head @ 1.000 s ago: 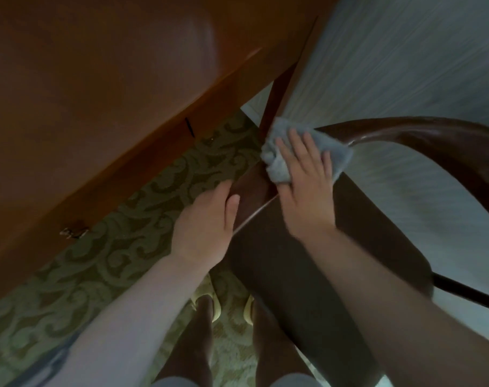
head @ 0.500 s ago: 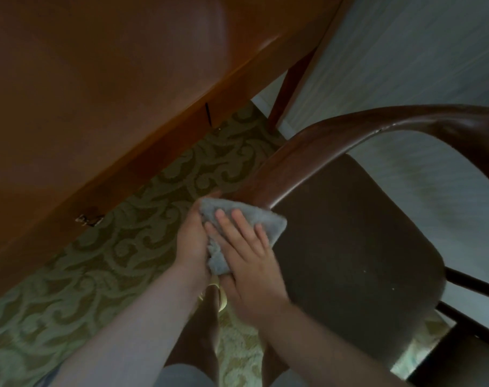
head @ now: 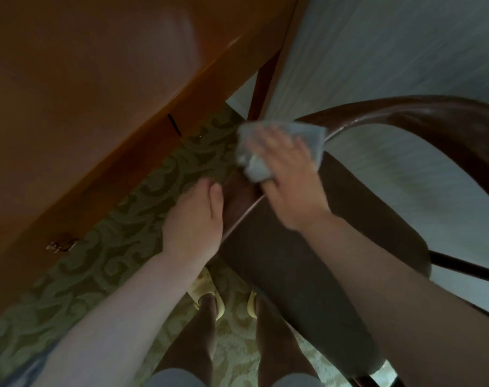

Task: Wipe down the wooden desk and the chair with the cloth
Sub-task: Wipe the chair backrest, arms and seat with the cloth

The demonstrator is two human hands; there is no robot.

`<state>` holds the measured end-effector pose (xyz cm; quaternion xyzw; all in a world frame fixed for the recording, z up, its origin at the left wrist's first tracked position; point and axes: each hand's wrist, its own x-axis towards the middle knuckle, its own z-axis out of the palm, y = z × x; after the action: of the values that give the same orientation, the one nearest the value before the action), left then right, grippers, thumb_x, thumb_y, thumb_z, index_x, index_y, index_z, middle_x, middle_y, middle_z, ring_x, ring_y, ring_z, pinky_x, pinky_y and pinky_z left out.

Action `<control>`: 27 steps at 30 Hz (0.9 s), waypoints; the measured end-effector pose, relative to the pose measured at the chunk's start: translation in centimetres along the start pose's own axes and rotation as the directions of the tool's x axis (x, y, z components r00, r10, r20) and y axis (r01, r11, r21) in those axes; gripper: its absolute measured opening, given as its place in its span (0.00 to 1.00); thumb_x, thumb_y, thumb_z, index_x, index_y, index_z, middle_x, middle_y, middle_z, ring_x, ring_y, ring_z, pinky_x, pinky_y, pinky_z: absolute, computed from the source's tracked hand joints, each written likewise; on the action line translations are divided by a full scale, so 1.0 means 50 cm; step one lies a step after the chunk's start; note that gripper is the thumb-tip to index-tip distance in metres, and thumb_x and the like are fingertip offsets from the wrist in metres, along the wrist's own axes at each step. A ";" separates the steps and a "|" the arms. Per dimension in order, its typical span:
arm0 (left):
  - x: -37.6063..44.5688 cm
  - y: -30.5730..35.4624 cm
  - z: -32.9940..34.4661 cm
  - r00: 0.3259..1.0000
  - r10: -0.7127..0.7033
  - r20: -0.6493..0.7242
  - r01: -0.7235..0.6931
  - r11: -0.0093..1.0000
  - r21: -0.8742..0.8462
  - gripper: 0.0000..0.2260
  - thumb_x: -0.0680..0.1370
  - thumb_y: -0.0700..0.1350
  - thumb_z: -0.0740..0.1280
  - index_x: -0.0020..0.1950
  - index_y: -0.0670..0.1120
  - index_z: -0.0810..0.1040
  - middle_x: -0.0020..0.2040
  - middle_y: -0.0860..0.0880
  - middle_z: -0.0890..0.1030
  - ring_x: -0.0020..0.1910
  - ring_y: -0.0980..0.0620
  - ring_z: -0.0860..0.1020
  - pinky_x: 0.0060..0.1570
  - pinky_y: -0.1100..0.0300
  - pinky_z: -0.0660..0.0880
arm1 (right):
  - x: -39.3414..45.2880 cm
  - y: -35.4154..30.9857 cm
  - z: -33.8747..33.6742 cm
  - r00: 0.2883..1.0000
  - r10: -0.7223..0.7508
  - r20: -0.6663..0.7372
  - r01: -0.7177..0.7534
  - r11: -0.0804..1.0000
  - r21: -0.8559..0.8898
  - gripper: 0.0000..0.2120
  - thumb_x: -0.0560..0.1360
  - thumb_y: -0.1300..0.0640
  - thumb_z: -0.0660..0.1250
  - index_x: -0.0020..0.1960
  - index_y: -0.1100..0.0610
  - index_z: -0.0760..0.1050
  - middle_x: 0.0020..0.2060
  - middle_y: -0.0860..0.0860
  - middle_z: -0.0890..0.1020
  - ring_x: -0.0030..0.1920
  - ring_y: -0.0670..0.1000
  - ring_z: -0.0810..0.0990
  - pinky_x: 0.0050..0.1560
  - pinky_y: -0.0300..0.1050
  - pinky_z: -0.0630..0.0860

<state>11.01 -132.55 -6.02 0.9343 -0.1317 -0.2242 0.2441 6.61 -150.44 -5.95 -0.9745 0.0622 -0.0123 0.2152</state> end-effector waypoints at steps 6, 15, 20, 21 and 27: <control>0.066 0.110 0.031 0.979 0.197 -0.053 -0.191 0.976 0.109 0.18 0.78 0.53 0.53 0.63 0.47 0.72 0.55 0.49 0.78 0.53 0.50 0.77 0.54 0.56 0.73 | -0.034 -0.036 0.017 0.992 0.125 0.017 -0.125 0.991 0.047 0.29 0.78 0.57 0.56 0.78 0.49 0.56 0.78 0.46 0.55 0.78 0.46 0.45 0.77 0.49 0.40; 0.162 0.219 0.084 0.920 0.392 -0.020 -0.366 0.875 0.318 0.20 0.81 0.52 0.57 0.72 0.49 0.65 0.68 0.47 0.73 0.67 0.47 0.70 0.65 0.50 0.65 | 0.004 0.035 -0.029 0.889 0.418 -0.188 -0.417 0.908 0.051 0.29 0.77 0.60 0.53 0.78 0.49 0.57 0.78 0.49 0.55 0.78 0.50 0.45 0.77 0.53 0.40; 0.155 0.235 0.083 0.928 0.366 -0.064 -0.311 0.858 0.409 0.24 0.79 0.52 0.46 0.74 0.49 0.64 0.71 0.48 0.70 0.70 0.48 0.68 0.68 0.48 0.63 | 0.011 0.173 -0.108 0.956 0.260 -0.138 -0.274 0.957 -0.094 0.29 0.78 0.59 0.61 0.78 0.49 0.58 0.78 0.49 0.59 0.78 0.50 0.50 0.77 0.56 0.44; 0.155 0.239 0.082 0.926 0.374 -0.050 -0.322 0.852 0.413 0.23 0.80 0.51 0.46 0.75 0.49 0.62 0.73 0.48 0.68 0.71 0.48 0.66 0.70 0.47 0.62 | 0.004 0.174 -0.115 0.889 0.394 -0.231 -0.414 0.909 -0.043 0.29 0.78 0.59 0.60 0.77 0.49 0.59 0.78 0.49 0.58 0.78 0.50 0.49 0.77 0.57 0.45; 0.145 0.236 0.079 0.929 0.369 -0.032 -0.308 0.818 0.485 0.27 0.77 0.51 0.58 0.75 0.45 0.62 0.72 0.44 0.69 0.71 0.46 0.67 0.70 0.47 0.62 | 0.042 0.080 -0.083 0.965 0.253 -0.066 -0.252 0.967 0.027 0.26 0.77 0.53 0.50 0.76 0.50 0.63 0.76 0.48 0.62 0.78 0.48 0.50 0.76 0.47 0.36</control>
<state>13.74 -146.69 -5.61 0.9388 -0.3309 -0.0797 0.0529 8.03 -156.05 -3.86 -0.9556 0.1929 -0.0188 0.2219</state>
